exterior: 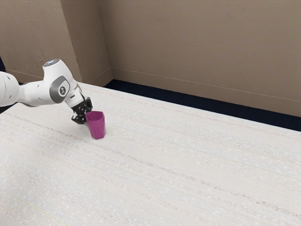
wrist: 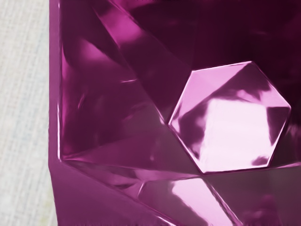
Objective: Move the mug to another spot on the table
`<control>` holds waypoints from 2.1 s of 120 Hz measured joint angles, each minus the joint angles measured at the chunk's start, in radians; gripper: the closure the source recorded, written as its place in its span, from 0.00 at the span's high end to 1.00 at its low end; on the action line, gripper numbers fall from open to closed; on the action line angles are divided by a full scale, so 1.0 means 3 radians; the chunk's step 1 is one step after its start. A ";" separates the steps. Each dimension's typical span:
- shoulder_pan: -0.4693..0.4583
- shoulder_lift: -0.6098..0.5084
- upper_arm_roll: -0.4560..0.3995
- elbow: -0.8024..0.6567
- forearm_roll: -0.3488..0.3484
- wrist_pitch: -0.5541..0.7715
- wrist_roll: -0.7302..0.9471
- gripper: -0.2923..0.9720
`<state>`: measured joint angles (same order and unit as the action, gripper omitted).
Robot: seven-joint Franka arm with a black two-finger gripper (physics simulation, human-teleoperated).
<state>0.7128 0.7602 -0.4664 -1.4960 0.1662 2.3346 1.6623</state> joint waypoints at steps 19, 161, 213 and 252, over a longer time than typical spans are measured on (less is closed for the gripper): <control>0.0039 0.0001 -0.0021 -0.0046 -0.0187 0.0048 0.0046 0.35; 0.1012 -0.0085 -0.1479 -0.0948 -0.0903 -0.0678 0.0751 0.24; 0.0991 -0.0149 -0.1537 -0.0889 -0.0926 -0.0916 0.0846 0.65; 0.0995 -0.1380 -0.1756 -0.0869 -0.1018 -0.0944 0.0824 0.74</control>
<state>1.0112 0.3461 -0.9933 -1.7567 -0.1392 2.0514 1.9097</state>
